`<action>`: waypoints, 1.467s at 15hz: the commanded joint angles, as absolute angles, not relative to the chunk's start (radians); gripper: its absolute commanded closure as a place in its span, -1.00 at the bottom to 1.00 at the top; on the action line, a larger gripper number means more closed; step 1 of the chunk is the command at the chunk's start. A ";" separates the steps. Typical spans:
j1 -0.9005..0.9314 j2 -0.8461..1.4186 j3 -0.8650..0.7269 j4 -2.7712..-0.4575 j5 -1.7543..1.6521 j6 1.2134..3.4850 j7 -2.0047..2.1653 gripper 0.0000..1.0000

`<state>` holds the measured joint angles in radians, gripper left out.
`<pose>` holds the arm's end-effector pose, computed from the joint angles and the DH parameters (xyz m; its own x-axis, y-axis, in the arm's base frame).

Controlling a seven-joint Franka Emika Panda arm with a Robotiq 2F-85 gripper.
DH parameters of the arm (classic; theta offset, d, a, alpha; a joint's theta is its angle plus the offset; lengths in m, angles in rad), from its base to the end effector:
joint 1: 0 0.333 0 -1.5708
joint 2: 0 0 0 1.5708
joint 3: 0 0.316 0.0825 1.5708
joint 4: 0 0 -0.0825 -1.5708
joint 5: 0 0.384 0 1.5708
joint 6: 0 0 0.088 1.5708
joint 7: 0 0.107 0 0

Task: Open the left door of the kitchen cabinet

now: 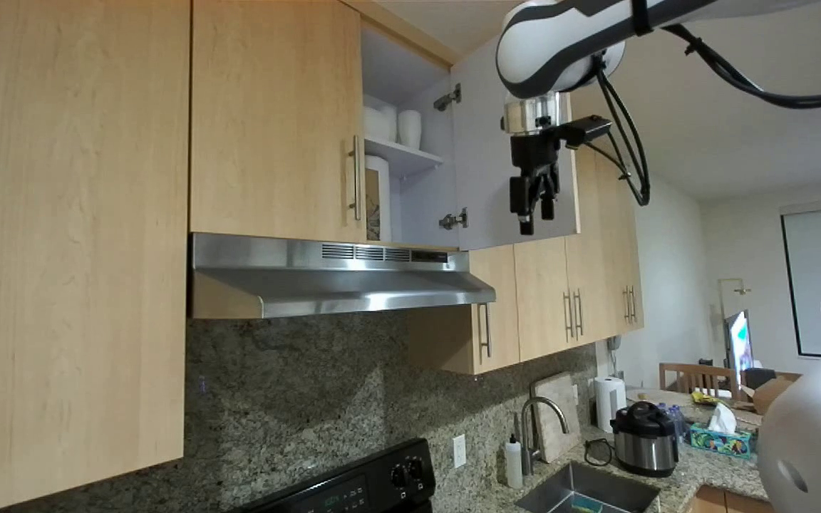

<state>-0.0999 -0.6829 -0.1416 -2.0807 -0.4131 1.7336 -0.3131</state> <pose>0.3253 -0.1411 0.7066 0.9706 0.1276 0.2043 0.0375 -0.9180 0.3948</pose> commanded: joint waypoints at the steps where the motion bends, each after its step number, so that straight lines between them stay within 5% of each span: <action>1: -0.024 -0.568 -0.174 -1.904 -0.402 1.707 -0.499 -1.00; 14: 0.005 -0.570 -0.165 -1.917 -0.391 1.750 -0.543 -1.00; 22: 0.095 -0.548 -0.168 -1.911 -0.289 2.104 -0.574 -1.00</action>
